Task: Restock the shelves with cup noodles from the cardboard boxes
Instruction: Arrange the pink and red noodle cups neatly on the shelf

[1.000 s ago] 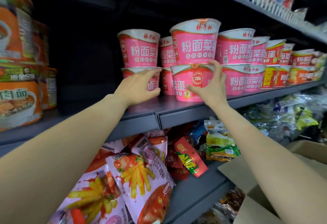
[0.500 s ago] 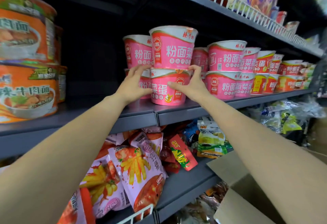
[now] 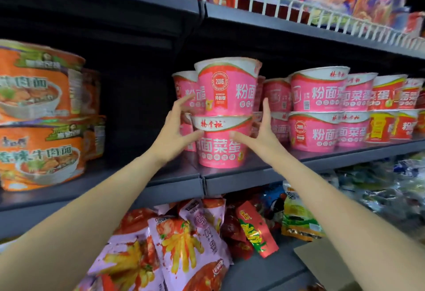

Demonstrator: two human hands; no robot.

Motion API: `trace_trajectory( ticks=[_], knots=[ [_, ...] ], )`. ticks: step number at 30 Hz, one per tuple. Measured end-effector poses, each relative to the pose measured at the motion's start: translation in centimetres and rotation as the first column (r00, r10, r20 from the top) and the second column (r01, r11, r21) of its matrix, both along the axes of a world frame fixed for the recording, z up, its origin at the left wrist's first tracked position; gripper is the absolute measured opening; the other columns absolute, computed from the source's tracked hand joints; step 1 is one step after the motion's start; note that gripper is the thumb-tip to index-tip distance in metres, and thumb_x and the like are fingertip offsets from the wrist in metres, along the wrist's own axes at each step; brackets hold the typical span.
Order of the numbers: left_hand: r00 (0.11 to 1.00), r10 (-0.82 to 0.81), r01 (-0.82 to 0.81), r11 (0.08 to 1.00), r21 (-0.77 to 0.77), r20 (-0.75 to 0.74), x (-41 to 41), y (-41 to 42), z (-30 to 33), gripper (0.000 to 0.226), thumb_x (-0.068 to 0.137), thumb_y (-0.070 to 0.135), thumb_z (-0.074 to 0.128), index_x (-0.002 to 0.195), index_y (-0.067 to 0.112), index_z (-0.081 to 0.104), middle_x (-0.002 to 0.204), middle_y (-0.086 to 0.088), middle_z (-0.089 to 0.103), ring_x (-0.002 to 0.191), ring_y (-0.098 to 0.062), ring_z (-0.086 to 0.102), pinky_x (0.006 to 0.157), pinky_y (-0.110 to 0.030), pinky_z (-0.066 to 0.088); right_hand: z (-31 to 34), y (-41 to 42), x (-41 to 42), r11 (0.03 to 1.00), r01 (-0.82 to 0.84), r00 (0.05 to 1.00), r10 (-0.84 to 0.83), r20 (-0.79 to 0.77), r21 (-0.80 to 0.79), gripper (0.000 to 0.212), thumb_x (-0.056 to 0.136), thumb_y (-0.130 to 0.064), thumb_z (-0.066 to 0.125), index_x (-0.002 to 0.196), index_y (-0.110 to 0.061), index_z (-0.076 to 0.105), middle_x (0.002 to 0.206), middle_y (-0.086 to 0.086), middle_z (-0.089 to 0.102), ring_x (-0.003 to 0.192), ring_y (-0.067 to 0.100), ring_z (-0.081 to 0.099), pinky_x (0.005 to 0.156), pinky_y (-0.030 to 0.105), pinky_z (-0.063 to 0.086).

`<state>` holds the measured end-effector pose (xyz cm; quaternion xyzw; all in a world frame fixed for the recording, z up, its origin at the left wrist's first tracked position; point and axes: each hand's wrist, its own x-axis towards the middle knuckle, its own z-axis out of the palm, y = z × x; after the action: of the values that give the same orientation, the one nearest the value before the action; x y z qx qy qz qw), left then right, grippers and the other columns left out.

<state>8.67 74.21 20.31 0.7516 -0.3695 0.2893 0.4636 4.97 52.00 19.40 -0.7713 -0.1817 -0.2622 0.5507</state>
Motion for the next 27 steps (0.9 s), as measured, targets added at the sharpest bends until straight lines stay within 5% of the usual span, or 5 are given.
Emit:
trace_trajectory(
  ticks=[7,12,19,24,27],
  knots=[
    [0.948,-0.046,0.049,0.999,-0.001,-0.316,0.9,-0.1,-1.0,0.097,0.054,0.063,0.080,0.133,0.040,0.030,0.132,0.008,0.051,0.121,-0.005,0.052,0.100,-0.026,0.043,-1.7,-0.9,0.6,0.980,-0.191,0.981,0.189,0.035,0.061,0.112,0.060,-0.065,0.076,0.140,-0.061,-0.004,0.152,-0.023,0.021,0.135,-0.006,0.030,0.111,0.033,0.033],
    [0.989,0.005,-0.014,0.998,-0.062,-0.149,0.4,0.1,-0.5,0.083,0.057,0.062,0.079,0.128,0.043,0.041,0.120,0.006,0.057,0.114,-0.011,0.055,0.096,-0.021,0.042,-0.8,-1.5,1.7,0.946,-0.322,0.946,0.324,-0.027,0.039,0.130,0.049,-0.065,0.080,0.145,-0.052,-0.007,0.134,-0.045,0.029,0.123,-0.021,0.035,0.092,0.006,0.038],
    [0.993,0.116,-0.116,0.993,-0.007,0.006,0.4,-0.2,-0.6,0.062,0.061,0.071,0.070,0.113,0.046,0.048,0.128,0.006,0.041,0.120,-0.003,0.045,0.088,-0.010,0.041,0.0,-2.8,1.9,0.963,-0.265,0.964,0.266,0.005,-0.035,0.104,0.067,-0.053,0.079,0.147,-0.047,0.014,0.146,-0.024,0.031,0.130,-0.007,0.036,0.106,0.027,0.036],
    [0.994,0.106,-0.108,0.993,-0.048,-0.037,1.0,-0.6,-1.1,0.076,0.054,0.072,0.073,0.117,0.037,0.046,0.131,0.012,0.043,0.117,0.001,0.048,0.090,-0.013,0.043,0.8,-2.2,0.8,0.983,-0.181,0.978,0.182,0.100,-0.019,0.094,0.077,-0.047,0.071,0.147,-0.048,0.008,0.145,-0.028,0.017,0.128,-0.015,0.027,0.094,0.011,0.031],
    [0.992,0.090,-0.095,0.994,-0.056,-0.093,1.2,-0.5,-0.8,0.083,0.052,0.072,0.075,0.120,0.034,0.045,0.128,0.011,0.051,0.115,-0.003,0.053,0.094,-0.025,0.046,4.0,-0.8,0.9,0.946,-0.270,0.962,0.256,0.097,0.181,0.097,0.078,-0.031,0.069,0.149,-0.039,0.003,0.128,-0.027,0.038,0.099,-0.029,0.046,0.075,0.004,0.046]
  ],
)
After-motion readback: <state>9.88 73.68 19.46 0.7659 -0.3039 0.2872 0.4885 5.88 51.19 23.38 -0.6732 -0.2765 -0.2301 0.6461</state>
